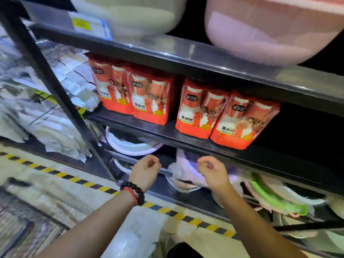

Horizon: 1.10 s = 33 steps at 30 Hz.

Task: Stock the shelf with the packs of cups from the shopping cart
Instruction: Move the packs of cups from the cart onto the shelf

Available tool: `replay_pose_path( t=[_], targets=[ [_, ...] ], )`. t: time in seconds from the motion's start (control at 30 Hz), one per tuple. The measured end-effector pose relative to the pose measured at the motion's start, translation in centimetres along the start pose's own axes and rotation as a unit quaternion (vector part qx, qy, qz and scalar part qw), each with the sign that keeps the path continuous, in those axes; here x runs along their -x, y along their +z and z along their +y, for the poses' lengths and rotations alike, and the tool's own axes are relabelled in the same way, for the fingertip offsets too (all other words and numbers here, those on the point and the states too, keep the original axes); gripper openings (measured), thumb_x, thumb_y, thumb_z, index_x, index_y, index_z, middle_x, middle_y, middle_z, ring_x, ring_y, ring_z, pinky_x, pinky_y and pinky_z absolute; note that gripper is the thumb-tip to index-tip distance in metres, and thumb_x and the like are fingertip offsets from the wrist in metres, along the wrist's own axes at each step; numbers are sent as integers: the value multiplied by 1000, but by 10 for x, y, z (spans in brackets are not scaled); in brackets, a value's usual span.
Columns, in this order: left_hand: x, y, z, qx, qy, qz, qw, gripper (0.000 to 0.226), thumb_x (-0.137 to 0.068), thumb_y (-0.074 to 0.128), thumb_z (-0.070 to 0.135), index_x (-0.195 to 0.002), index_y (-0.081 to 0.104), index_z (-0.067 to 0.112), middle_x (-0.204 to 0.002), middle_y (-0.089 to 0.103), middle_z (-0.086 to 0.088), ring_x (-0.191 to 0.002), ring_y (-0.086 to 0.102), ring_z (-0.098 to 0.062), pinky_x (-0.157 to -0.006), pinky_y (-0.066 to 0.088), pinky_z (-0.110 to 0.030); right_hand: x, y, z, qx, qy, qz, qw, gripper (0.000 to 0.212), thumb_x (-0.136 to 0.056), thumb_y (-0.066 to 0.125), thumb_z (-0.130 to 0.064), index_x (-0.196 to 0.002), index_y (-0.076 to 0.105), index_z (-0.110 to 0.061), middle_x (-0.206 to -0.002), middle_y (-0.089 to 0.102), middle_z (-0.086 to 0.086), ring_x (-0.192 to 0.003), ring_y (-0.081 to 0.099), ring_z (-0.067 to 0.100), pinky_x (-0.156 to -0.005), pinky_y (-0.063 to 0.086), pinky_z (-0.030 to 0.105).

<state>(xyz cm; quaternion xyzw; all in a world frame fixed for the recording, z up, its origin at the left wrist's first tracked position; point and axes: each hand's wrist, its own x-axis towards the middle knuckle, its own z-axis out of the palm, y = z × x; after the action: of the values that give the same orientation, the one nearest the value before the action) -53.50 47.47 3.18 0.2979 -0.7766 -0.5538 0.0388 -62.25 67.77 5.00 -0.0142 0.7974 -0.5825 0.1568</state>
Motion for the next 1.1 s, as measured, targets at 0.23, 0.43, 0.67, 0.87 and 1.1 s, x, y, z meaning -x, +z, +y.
replay_pose_path(
  t=[0.23, 0.43, 0.67, 0.87, 1.1],
  targets=[
    [80, -67, -33, 30, -79, 96, 992, 13, -76, 58, 35, -73, 59, 22, -63, 56, 10, -67, 52, -18, -67, 41, -31, 30, 81, -17, 88, -67, -198, 974, 31, -86, 64, 6, -78, 65, -24, -79, 65, 0, -75, 59, 15, -75, 47, 23],
    [169, -107, -85, 74, -171, 202, 961, 10, -92, 60, 15, -82, 64, 16, -83, 65, 0, -81, 62, -21, -82, 51, -37, 77, 149, -14, 147, -109, -333, 925, 27, -83, 64, -7, -71, 67, -30, -67, 65, -15, -61, 55, -5, -57, 42, 8],
    [274, -147, -133, 147, -220, 343, 901, 20, -92, 61, 12, -75, 67, 21, -79, 69, 11, -82, 63, -13, -78, 49, -29, 165, 236, -14, 172, -160, -499, 834, 23, -87, 68, -11, -83, 66, -33, -88, 70, -6, -83, 63, 8, -71, 49, 14],
    [334, -189, -182, 188, -251, 405, 859, 14, -91, 59, 12, -78, 66, 14, -82, 68, -7, -79, 62, -22, -70, 46, -27, 237, 318, -10, 205, -196, -574, 768, 28, -89, 67, -10, -81, 63, -36, -85, 66, -11, -77, 60, 1, -60, 45, 5],
    [362, -243, -237, 234, -273, 426, 830, 9, -89, 60, 13, -85, 68, 12, -96, 72, -11, -96, 67, -29, -93, 54, -46, 295, 397, -12, 249, -223, -603, 724, 29, -88, 66, -10, -79, 64, -37, -80, 65, -13, -68, 58, -5, -58, 44, 6]
  ],
)
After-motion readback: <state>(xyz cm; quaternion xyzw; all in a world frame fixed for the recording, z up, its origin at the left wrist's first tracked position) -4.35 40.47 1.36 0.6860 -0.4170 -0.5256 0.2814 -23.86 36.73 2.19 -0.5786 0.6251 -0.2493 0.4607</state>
